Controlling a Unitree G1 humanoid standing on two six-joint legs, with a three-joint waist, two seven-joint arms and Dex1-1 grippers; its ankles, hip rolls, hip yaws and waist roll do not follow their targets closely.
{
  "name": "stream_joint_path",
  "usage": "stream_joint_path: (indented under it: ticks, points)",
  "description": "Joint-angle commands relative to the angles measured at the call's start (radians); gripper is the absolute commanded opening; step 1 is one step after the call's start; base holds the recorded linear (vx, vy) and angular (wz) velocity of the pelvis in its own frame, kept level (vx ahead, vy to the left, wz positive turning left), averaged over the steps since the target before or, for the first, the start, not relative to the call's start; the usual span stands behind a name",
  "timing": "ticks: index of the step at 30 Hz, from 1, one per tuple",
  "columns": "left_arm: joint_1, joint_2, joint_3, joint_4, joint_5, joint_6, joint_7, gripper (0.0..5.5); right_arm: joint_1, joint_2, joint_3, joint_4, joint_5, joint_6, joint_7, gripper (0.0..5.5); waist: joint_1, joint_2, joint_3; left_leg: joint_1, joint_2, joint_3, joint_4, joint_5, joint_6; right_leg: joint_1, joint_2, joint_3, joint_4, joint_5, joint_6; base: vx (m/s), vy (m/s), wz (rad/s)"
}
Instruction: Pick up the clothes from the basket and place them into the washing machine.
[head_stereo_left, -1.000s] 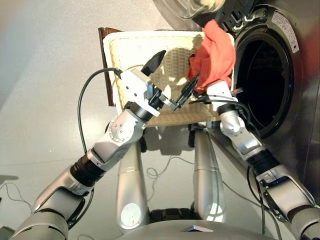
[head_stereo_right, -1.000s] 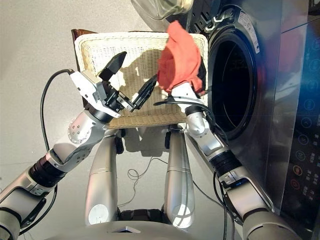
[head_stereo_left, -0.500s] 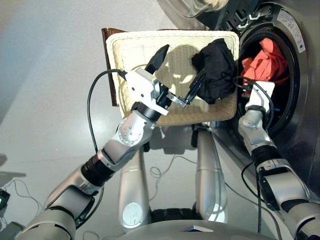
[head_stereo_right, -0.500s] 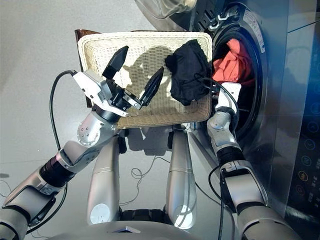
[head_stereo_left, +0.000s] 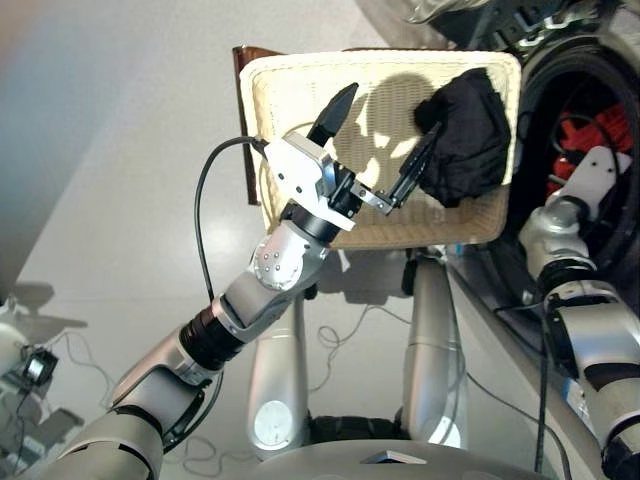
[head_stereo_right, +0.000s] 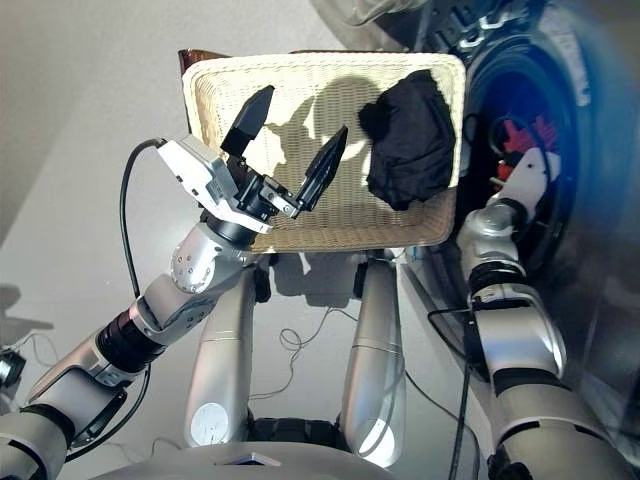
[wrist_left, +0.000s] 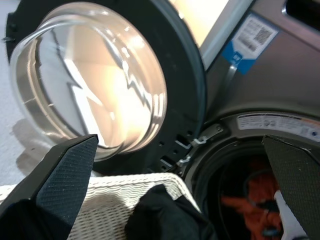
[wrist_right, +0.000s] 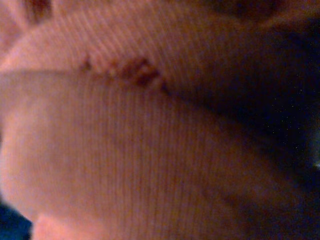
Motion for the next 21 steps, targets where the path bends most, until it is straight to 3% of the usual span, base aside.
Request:
stream_joint_path:
  ticks: [1, 8, 9, 10, 11, 19, 21]
  points:
    - [0.002, -0.016, 0.040, -0.111, 0.007, -0.063, 0.005, 5.50, -0.060, -0.173, 0.006, -0.001, 0.076, -0.043, -0.032, 0.00, -0.022, 0.049, -0.016, -0.041, 0.004, -0.010, 0.081, -0.043, -0.016, 0.020, 0.017, -0.007, -0.032, 0.011, 0.025, 0.000, 0.000, 0.000]
    - [-0.002, -0.004, 0.034, -0.110, 0.010, -0.051, 0.021, 5.50, -0.144, -0.244, -0.020, 0.038, 0.235, -0.078, -0.042, 0.00, -0.028, 0.057, -0.016, -0.063, 0.019, -0.001, 0.122, -0.066, -0.023, -0.018, 0.022, 0.001, 0.016, -0.012, 0.019, 0.000, 0.000, 0.000]
    - [-0.008, -0.001, 0.038, -0.107, 0.013, -0.050, 0.027, 5.50, -0.155, -0.253, -0.026, 0.041, 0.268, -0.085, -0.033, 0.30, -0.034, 0.055, -0.016, -0.069, 0.020, 0.000, 0.121, -0.059, -0.022, -0.024, 0.026, 0.002, 0.016, -0.005, 0.018, 0.000, 0.000, 0.000]
    - [-0.009, -0.001, 0.038, -0.107, 0.014, -0.049, 0.028, 5.50, -0.158, -0.254, -0.024, 0.045, 0.272, -0.086, -0.029, 4.25, -0.034, 0.054, -0.016, -0.070, 0.020, 0.001, 0.121, -0.059, -0.022, -0.026, 0.027, 0.003, 0.017, -0.005, 0.018, 0.000, 0.000, 0.000]
    - [-0.010, 0.000, 0.042, -0.106, 0.011, -0.049, 0.030, 5.50, -0.156, -0.253, -0.027, 0.038, 0.296, -0.091, -0.018, 5.50, -0.038, 0.051, -0.016, -0.070, 0.021, 0.004, 0.124, -0.061, -0.022, -0.027, 0.028, 0.002, 0.019, -0.006, 0.015, 0.000, 0.000, 0.000]
    - [-0.014, -0.004, 0.057, -0.097, 0.020, -0.055, 0.038, 5.50, -0.075, -0.177, -0.025, -0.091, 0.260, -0.137, -0.006, 5.50, -0.052, 0.040, -0.016, -0.056, 0.024, 0.005, 0.116, -0.062, -0.019, -0.016, 0.035, 0.003, 0.019, -0.013, 0.012, 0.000, 0.000, 0.000]
    - [-0.008, -0.011, 0.069, -0.095, 0.026, -0.057, 0.040, 5.50, 0.002, -0.121, -0.011, -0.195, 0.228, -0.156, 0.031, 5.50, -0.060, 0.032, -0.016, -0.049, 0.028, 0.005, 0.118, -0.071, -0.020, -0.006, 0.039, 0.001, 0.019, -0.021, 0.012, 0.000, 0.000, 0.000]
